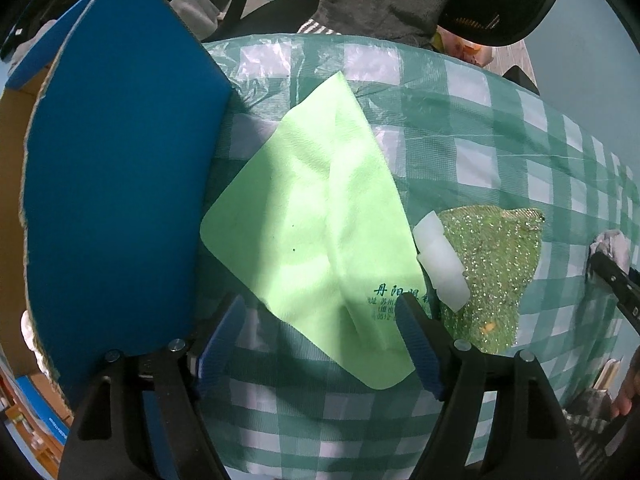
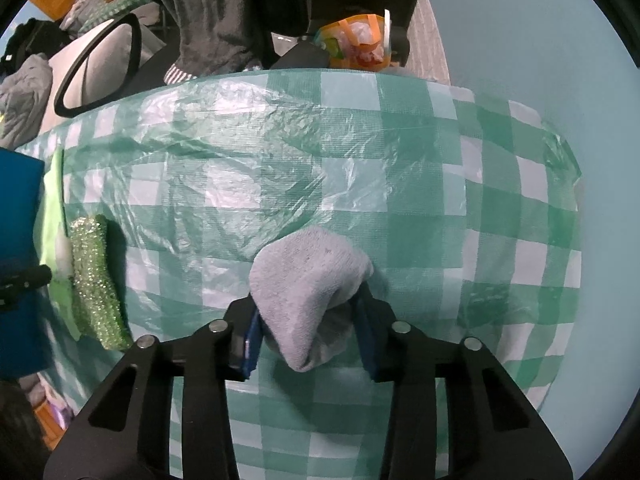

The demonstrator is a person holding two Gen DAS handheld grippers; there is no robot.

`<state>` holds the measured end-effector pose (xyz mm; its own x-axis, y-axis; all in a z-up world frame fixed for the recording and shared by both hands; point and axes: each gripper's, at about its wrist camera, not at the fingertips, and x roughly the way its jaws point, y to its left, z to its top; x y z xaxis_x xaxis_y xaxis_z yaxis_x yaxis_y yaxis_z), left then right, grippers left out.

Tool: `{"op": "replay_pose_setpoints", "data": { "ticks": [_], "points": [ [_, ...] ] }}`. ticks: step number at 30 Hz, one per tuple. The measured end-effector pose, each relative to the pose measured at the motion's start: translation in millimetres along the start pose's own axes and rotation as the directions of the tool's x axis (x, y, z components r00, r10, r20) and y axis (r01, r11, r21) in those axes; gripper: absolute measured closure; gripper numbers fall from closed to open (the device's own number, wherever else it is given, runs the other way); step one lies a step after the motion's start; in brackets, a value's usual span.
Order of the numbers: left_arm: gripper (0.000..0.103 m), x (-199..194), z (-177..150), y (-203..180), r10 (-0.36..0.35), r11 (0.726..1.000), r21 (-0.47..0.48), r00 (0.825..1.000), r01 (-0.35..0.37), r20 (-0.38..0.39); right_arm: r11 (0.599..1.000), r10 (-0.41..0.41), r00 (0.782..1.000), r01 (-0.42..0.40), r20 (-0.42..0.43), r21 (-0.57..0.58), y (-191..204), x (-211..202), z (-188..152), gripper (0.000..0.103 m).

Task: Organize soft objects
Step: 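Close the right tool on the grey sock ball while the left tool approaches the green cloth, then pinch the light-green microfiber cloth with the left tool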

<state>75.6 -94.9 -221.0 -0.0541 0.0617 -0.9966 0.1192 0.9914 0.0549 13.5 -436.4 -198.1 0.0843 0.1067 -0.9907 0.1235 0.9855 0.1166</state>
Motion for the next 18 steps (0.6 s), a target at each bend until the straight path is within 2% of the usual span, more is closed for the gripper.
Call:
{"op": "replay_pose_setpoints", "data": {
  "ticks": [5,10,18],
  "points": [
    [0.023,8,3,-5,0.004,1.0,0.013,1.0,-0.004,-0.005,1.0,0.021,1.0,-0.021,0.007,0.001,10,-10,-4,0.066],
    [0.022,18,0,-14,0.043,0.998,0.042,0.999,-0.043,-0.013,0.999,0.032,0.999,-0.032,0.004,0.007,17,-17,-3,0.066],
    [0.021,15,3,-22,0.032,0.998,0.048,0.999,-0.033,0.031,0.999,0.051,0.999,-0.051,0.014,0.019,25,-29,-7,0.066]
  ]
}}
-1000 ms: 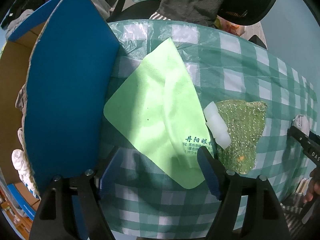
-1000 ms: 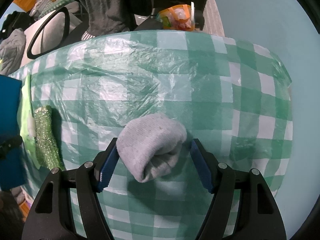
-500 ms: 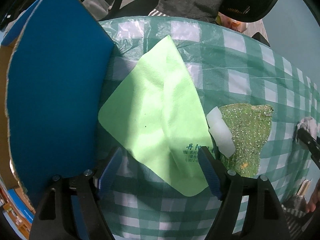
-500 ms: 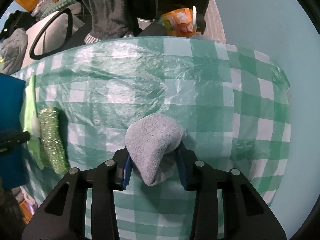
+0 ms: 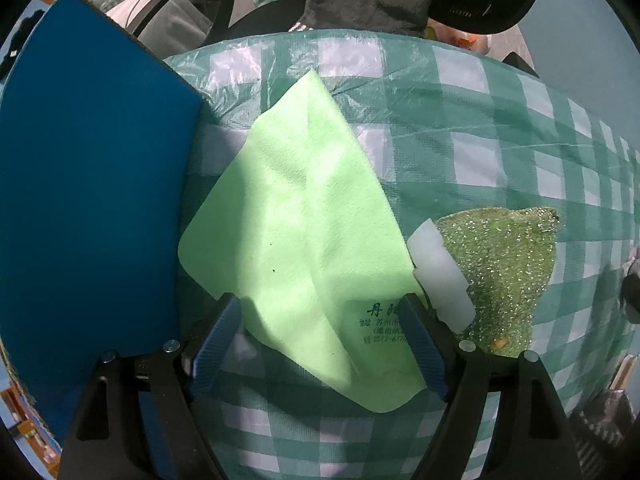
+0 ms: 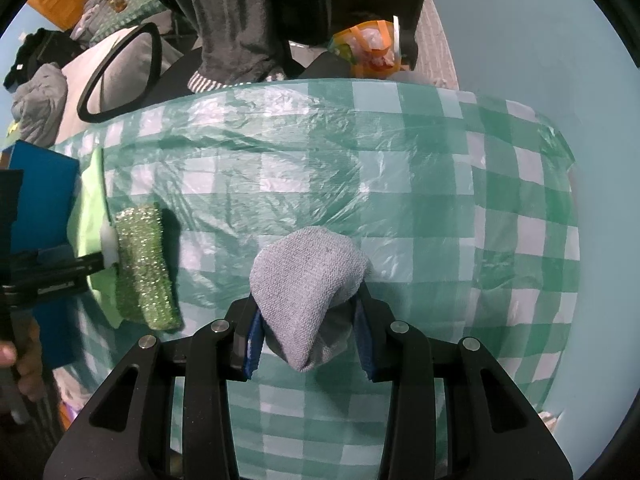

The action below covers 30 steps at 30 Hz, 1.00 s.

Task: Organize soft objects
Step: 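Pinch the light-green microfiber cloth with the left tool, then lift the green cloth with the left tool while the right tool lifts the grey sock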

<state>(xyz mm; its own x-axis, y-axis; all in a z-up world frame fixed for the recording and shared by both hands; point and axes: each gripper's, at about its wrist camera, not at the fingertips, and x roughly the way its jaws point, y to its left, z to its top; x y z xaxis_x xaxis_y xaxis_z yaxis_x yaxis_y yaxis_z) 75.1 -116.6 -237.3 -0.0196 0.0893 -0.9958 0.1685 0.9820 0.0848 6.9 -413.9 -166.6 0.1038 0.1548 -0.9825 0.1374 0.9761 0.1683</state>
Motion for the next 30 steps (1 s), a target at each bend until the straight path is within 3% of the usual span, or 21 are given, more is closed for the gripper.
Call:
{"op": "replay_pose_setpoints", "data": {
  "ticks": [4,7,10,11,17,20,30],
  "points": [
    [0.033,-1,-2,3,-0.071,0.997,-0.025,0.997,0.071,0.011,1.0,0.011,1.0,-0.011,0.001,-0.001,4,-2,-2,0.066],
    [0.047,-4,-3,-4,-0.072,0.997,0.01,0.997,0.071,0.029,1.0,0.015,1.0,-0.015,-0.002,0.001,6,-2,-4,0.066],
    [0.079,-10,-4,-19,-0.081,0.995,0.057,0.996,0.078,0.047,1.0,0.02,1.0,-0.02,-0.005,0.001,8,-2,-7,0.066],
    [0.096,-11,-4,-23,-0.094,0.994,0.062,0.995,0.091,0.043,1.0,0.021,1.0,-0.021,-0.005,-0.001,9,-2,-8,0.066],
    [0.1,-11,-8,-23,-0.128,0.991,0.043,0.991,0.126,0.029,1.0,0.028,1.0,-0.028,0.001,-0.003,12,-7,-12,0.066],
    [0.1,-9,-24,-1,-0.144,0.989,0.041,0.989,0.143,0.026,1.0,0.03,1.0,-0.03,0.003,-0.004,14,-8,-16,0.066],
    [0.1,-21,-62,13,-0.178,0.983,0.056,0.982,0.174,0.06,0.998,0.05,0.999,-0.05,0.01,-0.035,26,-11,-28,0.066]
  ]
}}
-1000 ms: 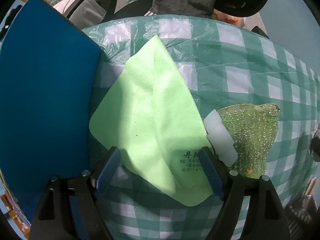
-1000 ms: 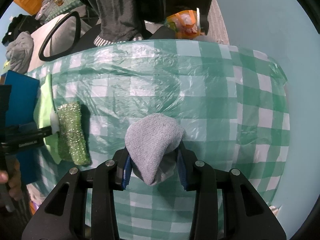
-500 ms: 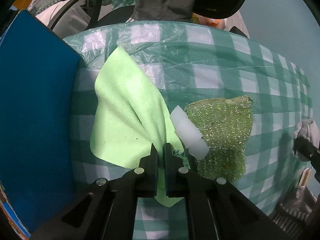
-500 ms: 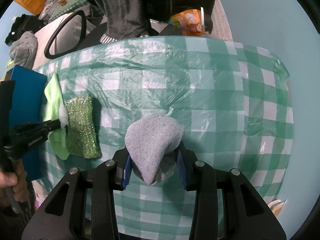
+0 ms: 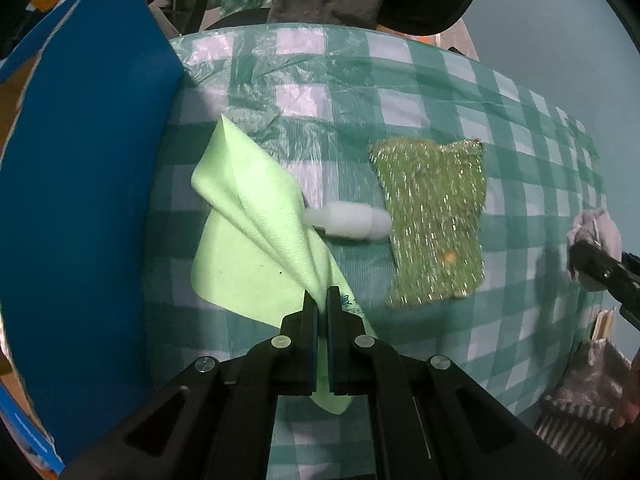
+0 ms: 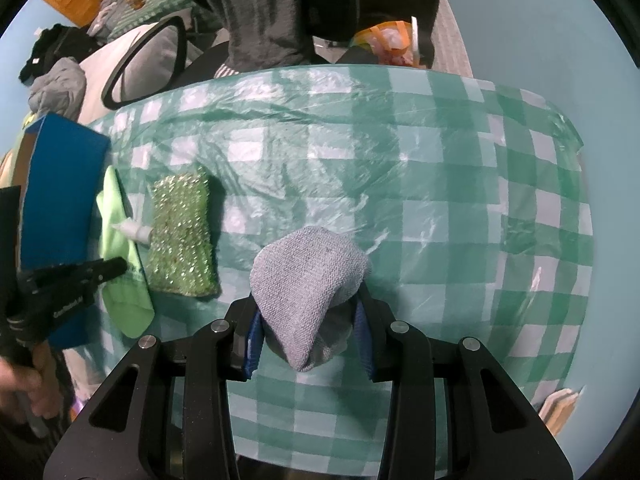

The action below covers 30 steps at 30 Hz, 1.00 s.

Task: Organize soft objects
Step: 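Lift the green cloth with the left tool while the right tool lifts the grey sock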

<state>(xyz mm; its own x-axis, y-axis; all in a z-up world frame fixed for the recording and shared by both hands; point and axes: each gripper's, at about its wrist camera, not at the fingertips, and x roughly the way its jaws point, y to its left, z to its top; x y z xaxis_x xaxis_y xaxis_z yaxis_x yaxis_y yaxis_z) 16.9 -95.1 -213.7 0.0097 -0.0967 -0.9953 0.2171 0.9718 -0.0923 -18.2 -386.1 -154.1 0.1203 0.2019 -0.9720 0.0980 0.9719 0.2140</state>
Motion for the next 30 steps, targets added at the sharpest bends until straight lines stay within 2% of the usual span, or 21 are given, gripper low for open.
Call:
{"op": "replay_pose_setpoints", "data": {
  "ticks": [16,30],
  "points": [
    [0.1,-31,-25,-14,0.003,0.999,0.046,0.997,-0.007,0.079,0.997,0.032,0.999,-0.029,0.032,-0.067,37,-16,-25,0.07],
    [0.1,-67,-40,-2,0.0,0.998,0.067,0.99,-0.009,0.138,0.993,0.066,0.995,-0.058,0.075,-0.1,65,-34,-36,0.08]
  ]
}}
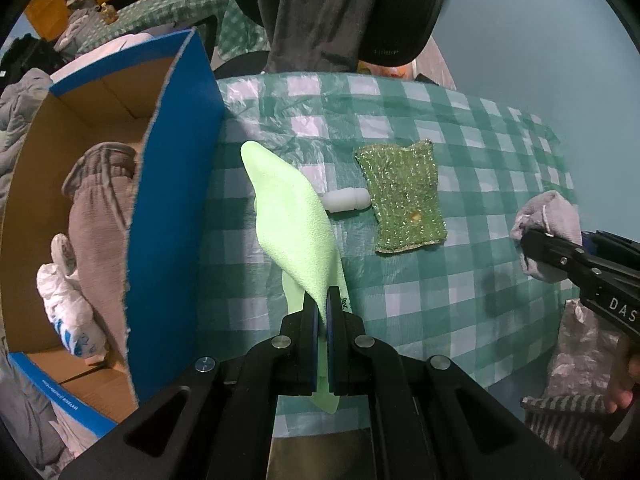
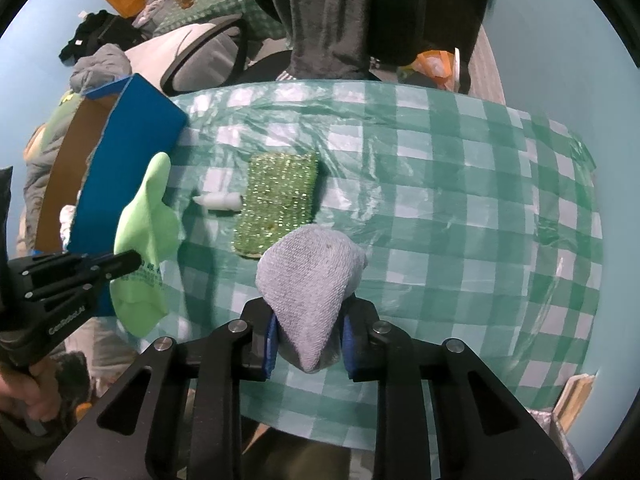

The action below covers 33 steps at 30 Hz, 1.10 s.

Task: Organize soft objects
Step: 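Lift the green cloth with the left tool while the right tool lifts the grey sock, then lower the green cloth and grey sock into the box and open both tools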

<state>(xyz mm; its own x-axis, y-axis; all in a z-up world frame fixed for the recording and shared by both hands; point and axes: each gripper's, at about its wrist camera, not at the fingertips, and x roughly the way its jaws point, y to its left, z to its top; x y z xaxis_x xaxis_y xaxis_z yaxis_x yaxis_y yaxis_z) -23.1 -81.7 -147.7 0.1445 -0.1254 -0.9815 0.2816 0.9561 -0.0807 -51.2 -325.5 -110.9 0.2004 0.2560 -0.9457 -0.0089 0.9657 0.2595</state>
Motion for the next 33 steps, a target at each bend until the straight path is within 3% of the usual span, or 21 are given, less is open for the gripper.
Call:
{"op": "replay_pose_setpoints", "data": {
  "ticks": [20,33],
  "points": [
    [0.1,-55,1,16,0.022,1.0,0.014,0.995,-0.024,0.094,0.998,0.023,0.998,-0.019,0.055,-0.067,44,-27,9,0.08],
    [0.1,-80,3,35,0.045,0.999,-0.025,0.989,-0.042,0.14,0.992,0.059,0.995,-0.049,0.082,-0.117,79,-34,22,0.08]
  ]
}}
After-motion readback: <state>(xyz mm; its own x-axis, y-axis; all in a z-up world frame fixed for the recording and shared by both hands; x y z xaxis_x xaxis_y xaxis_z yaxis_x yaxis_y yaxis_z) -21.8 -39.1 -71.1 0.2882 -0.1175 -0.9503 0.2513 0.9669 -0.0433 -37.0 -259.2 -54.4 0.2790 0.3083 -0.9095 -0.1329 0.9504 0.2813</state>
